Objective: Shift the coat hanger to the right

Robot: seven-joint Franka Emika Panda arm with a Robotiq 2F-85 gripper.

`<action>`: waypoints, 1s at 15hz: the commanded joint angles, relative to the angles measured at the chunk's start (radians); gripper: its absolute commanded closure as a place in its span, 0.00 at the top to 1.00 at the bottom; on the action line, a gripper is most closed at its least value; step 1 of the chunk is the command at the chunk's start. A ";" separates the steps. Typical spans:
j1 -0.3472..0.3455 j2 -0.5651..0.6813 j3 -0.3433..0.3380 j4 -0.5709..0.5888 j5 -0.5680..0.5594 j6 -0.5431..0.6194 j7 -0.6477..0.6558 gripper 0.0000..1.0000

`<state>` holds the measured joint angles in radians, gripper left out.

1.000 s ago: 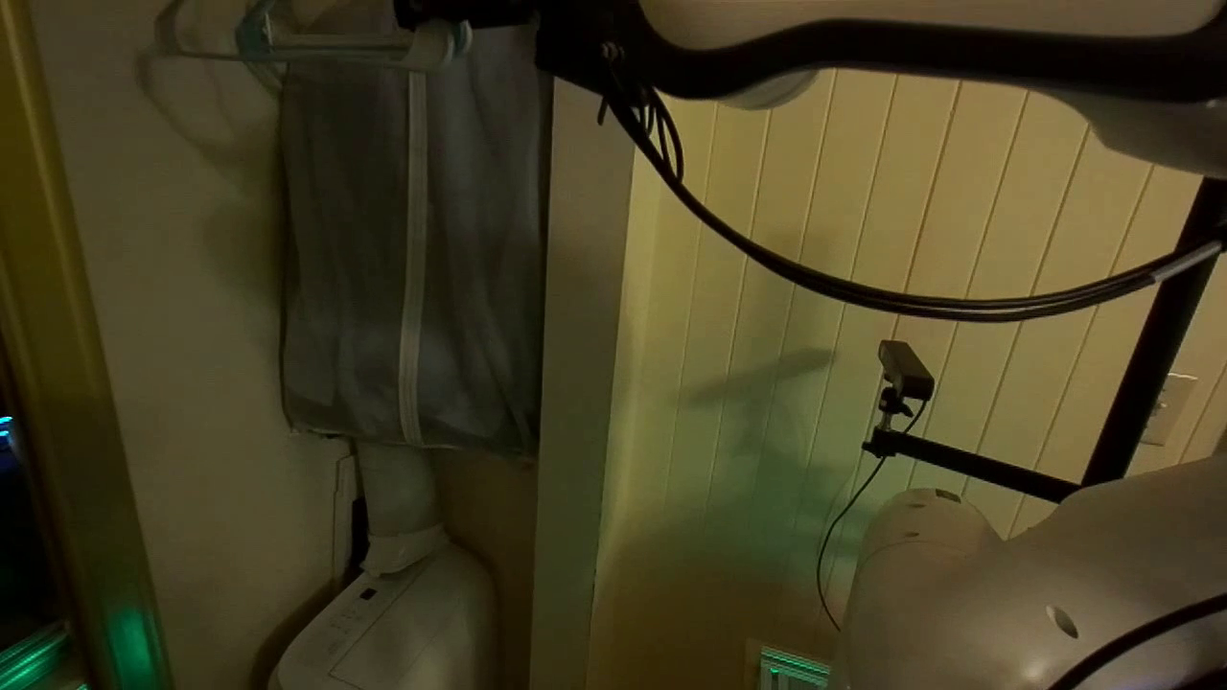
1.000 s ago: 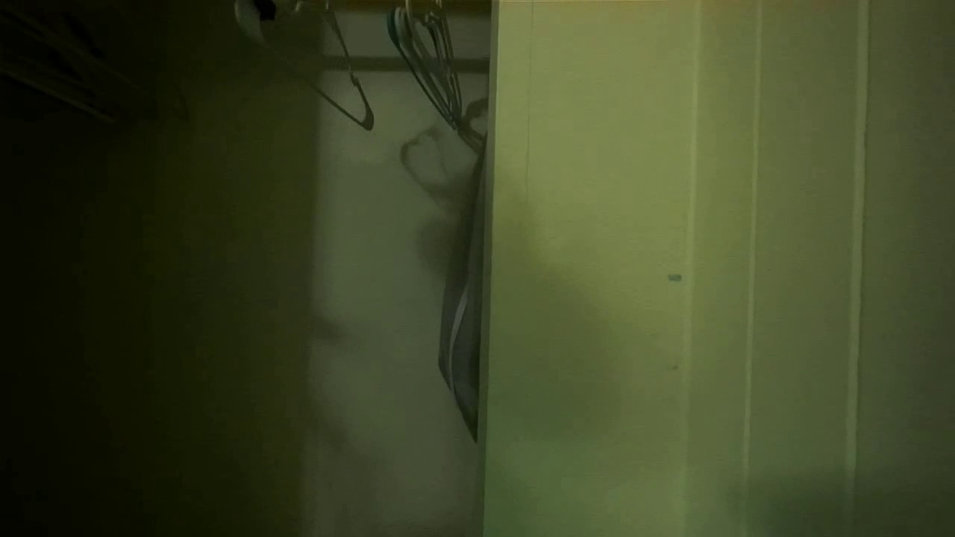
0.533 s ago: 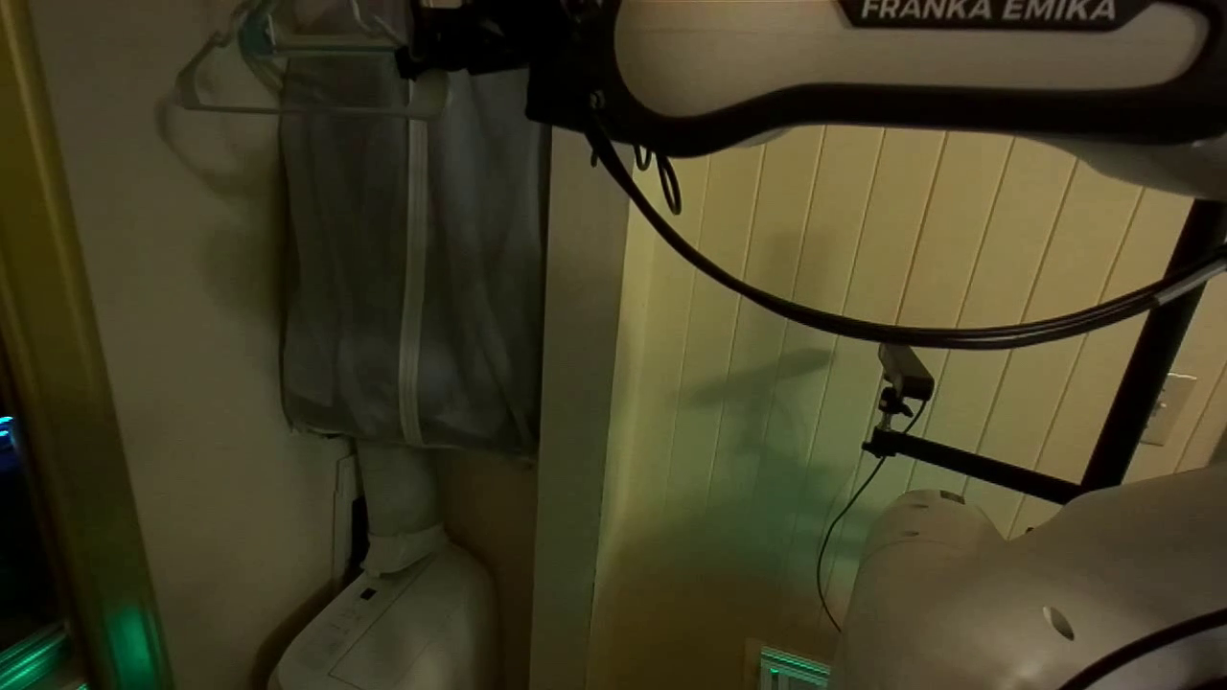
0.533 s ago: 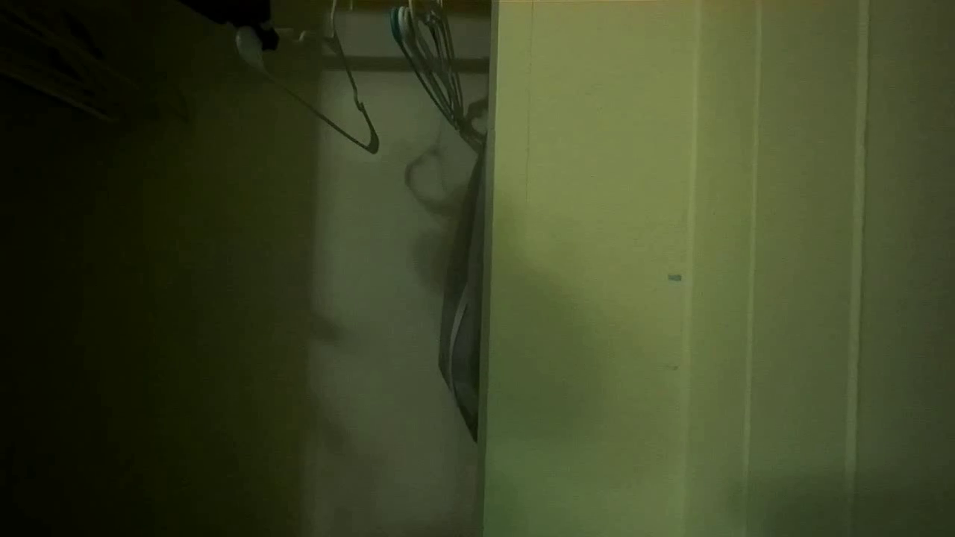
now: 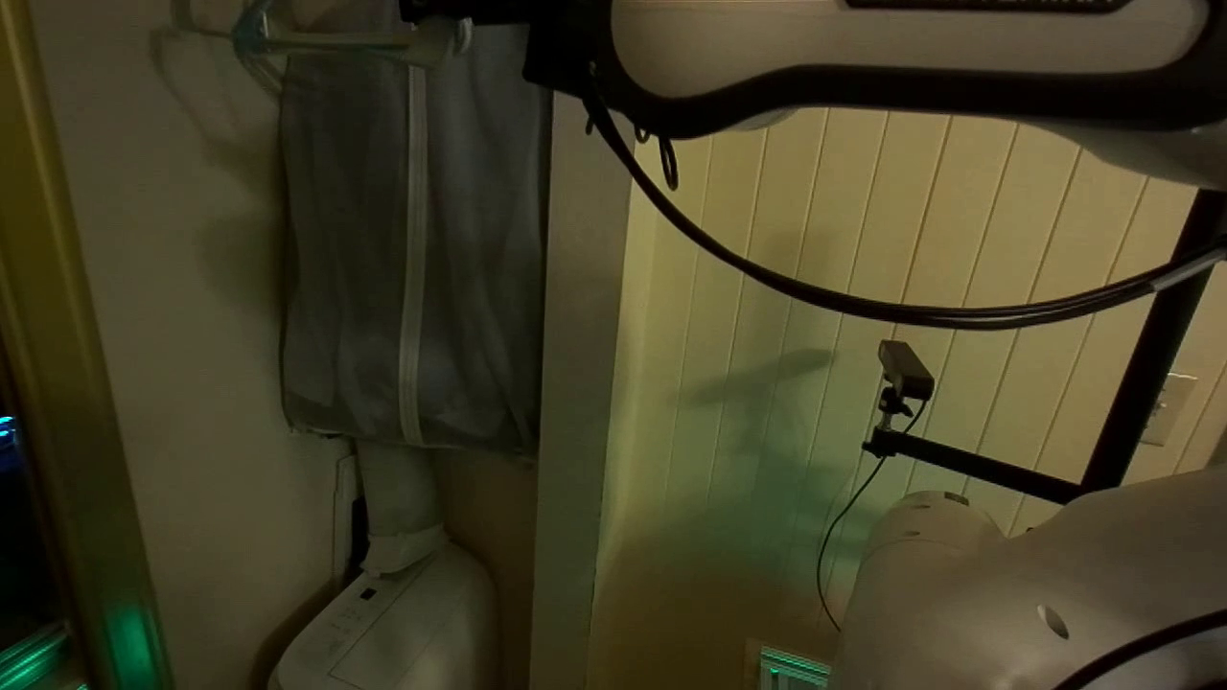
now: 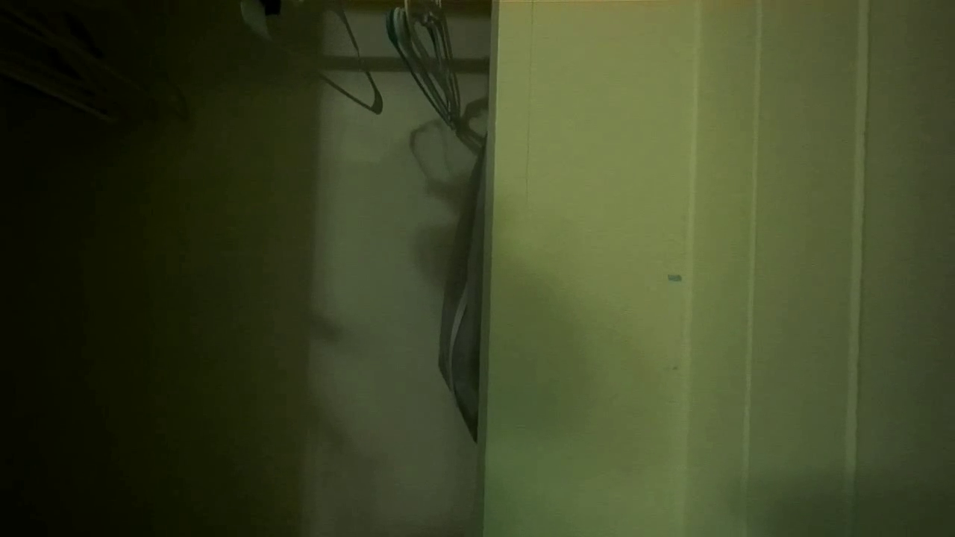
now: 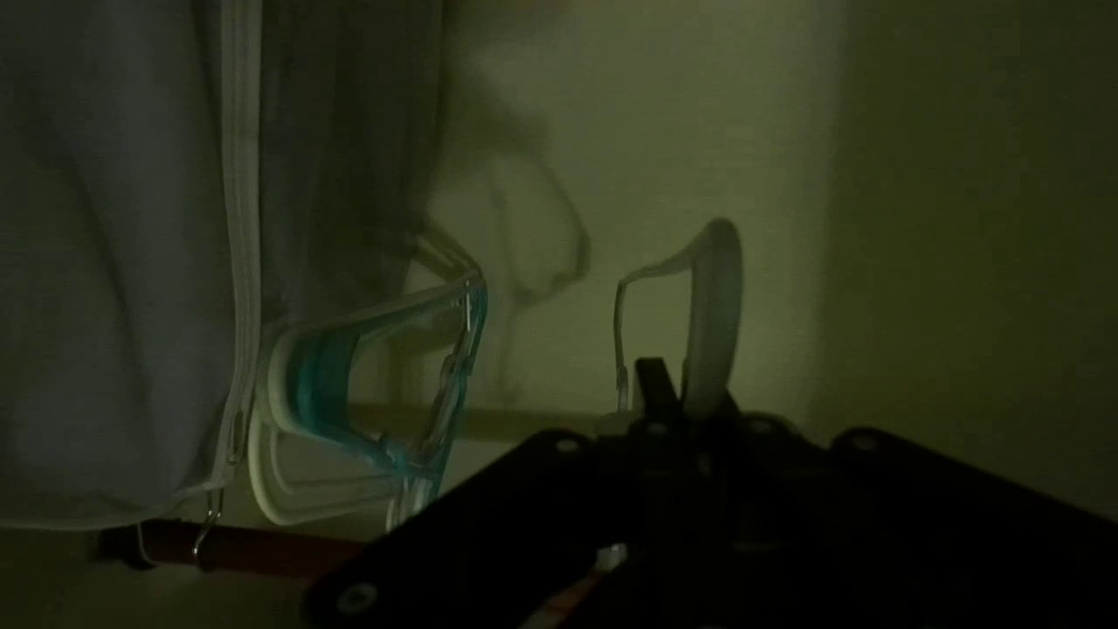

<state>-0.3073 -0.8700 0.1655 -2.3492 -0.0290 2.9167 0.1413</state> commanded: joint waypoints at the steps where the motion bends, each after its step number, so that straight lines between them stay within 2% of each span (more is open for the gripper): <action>1: -0.044 0.066 0.018 0.095 -0.037 0.021 0.018 0.02; 10: -0.144 0.250 0.066 0.342 -0.132 -0.062 0.028 0.02; 15: -0.136 0.339 0.058 0.439 -0.196 -0.141 0.038 0.02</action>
<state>-0.4409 -0.5955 0.2222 -1.9962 -0.1667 2.8199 0.1430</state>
